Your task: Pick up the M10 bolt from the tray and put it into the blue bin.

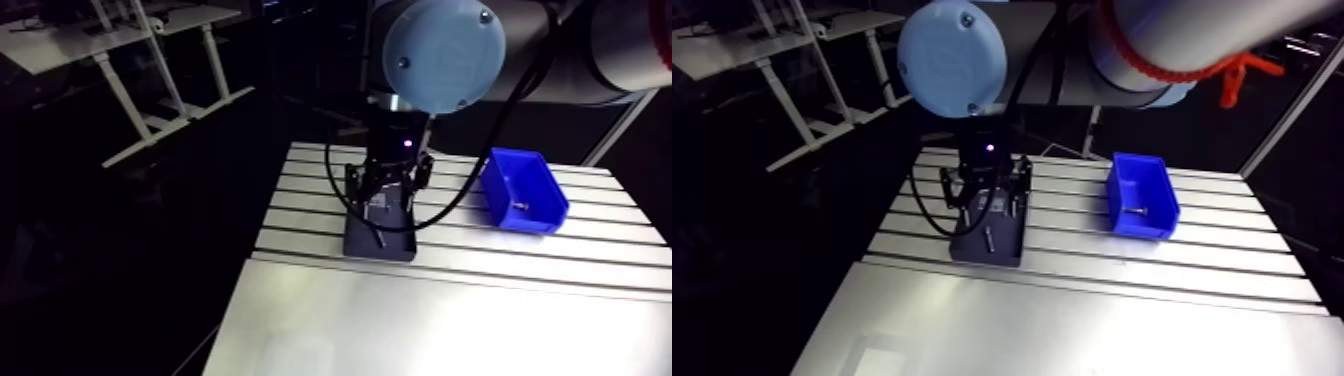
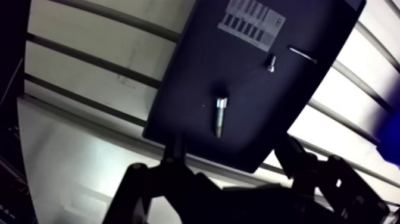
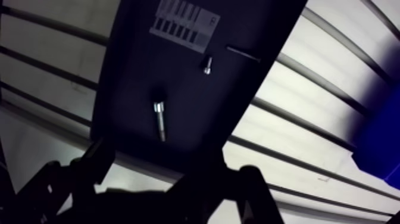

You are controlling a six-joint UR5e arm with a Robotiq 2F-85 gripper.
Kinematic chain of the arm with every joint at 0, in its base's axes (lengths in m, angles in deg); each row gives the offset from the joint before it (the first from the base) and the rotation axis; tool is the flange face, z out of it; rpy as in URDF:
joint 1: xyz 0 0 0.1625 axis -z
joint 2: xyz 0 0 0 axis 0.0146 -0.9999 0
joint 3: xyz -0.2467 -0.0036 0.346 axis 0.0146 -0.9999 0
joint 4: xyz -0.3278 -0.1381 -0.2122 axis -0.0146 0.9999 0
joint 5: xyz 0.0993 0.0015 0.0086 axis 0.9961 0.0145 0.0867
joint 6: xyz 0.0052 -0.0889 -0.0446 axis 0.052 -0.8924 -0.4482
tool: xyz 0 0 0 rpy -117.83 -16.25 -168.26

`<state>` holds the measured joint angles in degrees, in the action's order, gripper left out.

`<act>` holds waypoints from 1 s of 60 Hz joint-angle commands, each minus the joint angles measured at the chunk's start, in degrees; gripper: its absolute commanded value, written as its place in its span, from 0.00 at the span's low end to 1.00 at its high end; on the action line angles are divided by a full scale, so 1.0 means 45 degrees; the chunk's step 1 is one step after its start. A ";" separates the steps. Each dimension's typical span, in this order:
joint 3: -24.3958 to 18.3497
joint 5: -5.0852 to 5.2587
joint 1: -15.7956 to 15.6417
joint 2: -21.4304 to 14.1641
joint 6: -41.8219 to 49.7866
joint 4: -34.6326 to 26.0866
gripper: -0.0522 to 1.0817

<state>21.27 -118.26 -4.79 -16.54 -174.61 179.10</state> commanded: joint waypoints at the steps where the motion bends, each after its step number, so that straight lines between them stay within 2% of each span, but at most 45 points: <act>1: 0.0140 0.0017 -0.0034 0.0152 -0.0015 0.0278 0.30; 6: 0.0298 -0.0019 -0.0034 0.0229 -0.0063 0.0844 0.33; 11: 0.0360 -0.0022 -0.0001 0.0269 -0.0096 0.0946 0.33; 17: 0.0403 -0.0003 -0.0056 0.0292 -0.0246 0.0968 0.40; 60: 0.0481 -0.0022 -0.0079 0.0526 -0.0314 0.1010 0.47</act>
<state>23.19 -118.32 -5.14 -14.28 -176.01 183.64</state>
